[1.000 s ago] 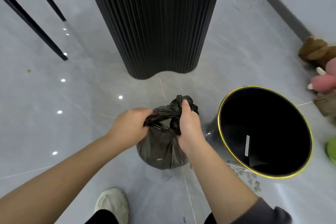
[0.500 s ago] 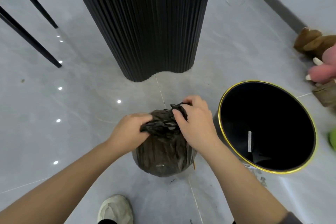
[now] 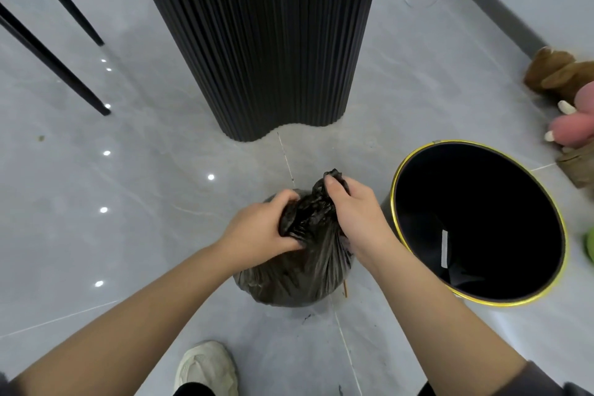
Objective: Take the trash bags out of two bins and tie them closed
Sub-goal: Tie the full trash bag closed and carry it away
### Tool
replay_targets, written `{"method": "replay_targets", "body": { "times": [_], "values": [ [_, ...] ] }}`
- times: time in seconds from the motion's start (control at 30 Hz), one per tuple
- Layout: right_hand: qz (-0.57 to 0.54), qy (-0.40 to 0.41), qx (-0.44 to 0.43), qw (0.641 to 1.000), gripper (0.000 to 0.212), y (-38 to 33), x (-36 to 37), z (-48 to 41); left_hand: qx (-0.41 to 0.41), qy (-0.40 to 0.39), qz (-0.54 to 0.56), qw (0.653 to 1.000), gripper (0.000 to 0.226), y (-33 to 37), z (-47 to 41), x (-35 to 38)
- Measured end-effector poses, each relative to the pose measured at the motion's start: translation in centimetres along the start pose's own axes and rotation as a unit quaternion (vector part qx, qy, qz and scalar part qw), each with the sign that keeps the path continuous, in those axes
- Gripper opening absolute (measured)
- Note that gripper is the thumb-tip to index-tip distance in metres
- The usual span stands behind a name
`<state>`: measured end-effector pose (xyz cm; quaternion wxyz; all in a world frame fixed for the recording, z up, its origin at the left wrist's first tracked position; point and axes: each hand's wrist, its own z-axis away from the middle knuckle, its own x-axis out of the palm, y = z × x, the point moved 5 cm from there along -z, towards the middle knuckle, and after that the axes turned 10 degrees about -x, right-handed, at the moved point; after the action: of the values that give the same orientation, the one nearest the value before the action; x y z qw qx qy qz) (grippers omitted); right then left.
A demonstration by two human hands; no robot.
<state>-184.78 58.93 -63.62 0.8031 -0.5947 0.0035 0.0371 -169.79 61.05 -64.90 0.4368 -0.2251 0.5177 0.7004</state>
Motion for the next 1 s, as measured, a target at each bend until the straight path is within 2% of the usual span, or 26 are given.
{"method": "replay_targets", "body": {
  "times": [0.1,0.23,0.37,0.43,0.47,0.53,0.57,0.6,0.63,0.7,0.77,0.87,0.93,1.0],
  "values": [
    [-0.017,0.010,0.003,1.000,0.038,0.3,-0.2,-0.2,-0.002,0.067,0.158,0.985,0.018,0.1,-0.6,-0.1],
    [0.172,-0.005,-0.072,0.982,0.033,-0.3,-1.3,-0.5,-0.136,0.060,0.380,0.913,0.021,-0.6,-0.9,-1.0],
    [0.254,-0.125,-0.074,0.956,0.035,-0.1,-1.0,-0.3,-0.262,0.089,0.449,0.849,0.022,-2.5,-0.9,-0.9],
    [0.281,-0.192,-0.052,0.939,0.034,0.2,-1.1,-0.1,-0.285,0.131,0.440,0.841,0.024,-3.5,-0.9,-1.4],
    [0.317,-0.228,-0.041,0.920,0.035,0.3,-1.3,-0.1,-0.284,0.141,0.428,0.846,0.023,-3.8,-0.9,-1.6],
    [0.445,-0.278,-0.042,0.850,0.032,0.7,-1.8,0.0,-0.265,0.136,0.408,0.863,0.017,-3.9,-0.9,-2.0],
    [0.508,-0.276,-0.054,0.814,0.029,0.7,-2.1,-0.2,-0.250,0.127,0.397,0.874,0.014,-3.8,-1.0,-2.2],
    [0.546,-0.256,-0.071,0.795,0.027,0.6,-2.5,-0.5,-0.231,0.119,0.384,0.886,0.015,-3.8,-1.0,-2.3],
    [0.553,-0.230,-0.090,0.796,0.027,0.5,-2.7,-0.8,-0.214,0.119,0.370,0.896,0.018,-3.8,-1.0,-2.5],
    [0.504,-0.196,-0.113,0.834,0.031,0.4,-2.8,-0.9,-0.188,0.132,0.352,0.907,0.016,-4.3,-1.2,-2.7],
    [0.448,-0.179,-0.106,0.869,0.033,0.3,-2.7,-0.8,-0.176,0.152,0.329,0.915,0.004,-4.6,-1.3,-3.1],
    [0.389,-0.173,-0.092,0.900,0.030,0.0,-2.8,-0.7,-0.160,0.169,0.339,0.911,0.006,-4.6,-1.1,-3.3],
    [0.394,-0.196,-0.045,0.897,0.041,0.1,-3.4,-0.6,-0.163,0.183,0.371,0.896,0.008,-4.7,-0.9,-3.5],
    [0.474,-0.235,-0.011,0.848,0.048,0.4,-4.1,-0.3,-0.170,0.207,0.391,0.880,0.017,-5.0,-0.8,-3.9]
  ]
}}
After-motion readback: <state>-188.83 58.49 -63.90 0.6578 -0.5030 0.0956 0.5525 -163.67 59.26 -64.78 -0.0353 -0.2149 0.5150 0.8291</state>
